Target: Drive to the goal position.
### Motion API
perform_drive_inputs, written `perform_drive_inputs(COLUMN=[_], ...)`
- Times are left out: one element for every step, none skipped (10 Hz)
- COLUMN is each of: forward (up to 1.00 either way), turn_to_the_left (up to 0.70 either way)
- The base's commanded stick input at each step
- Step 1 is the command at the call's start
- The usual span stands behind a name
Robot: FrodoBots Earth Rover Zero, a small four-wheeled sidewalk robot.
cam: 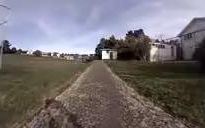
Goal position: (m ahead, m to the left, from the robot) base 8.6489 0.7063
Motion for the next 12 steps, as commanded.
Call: perform_drive_inputs(forward=[0.85,0.85,0.85,0.85,0.85,0.85,0.85,0.85,0.85,0.85,0.85,0.85], turn_to_the_left=[0.0,0.0,0.0,0.0,0.0,0.0,0.0,0.0,0.0,0.0,0.0,0.0])
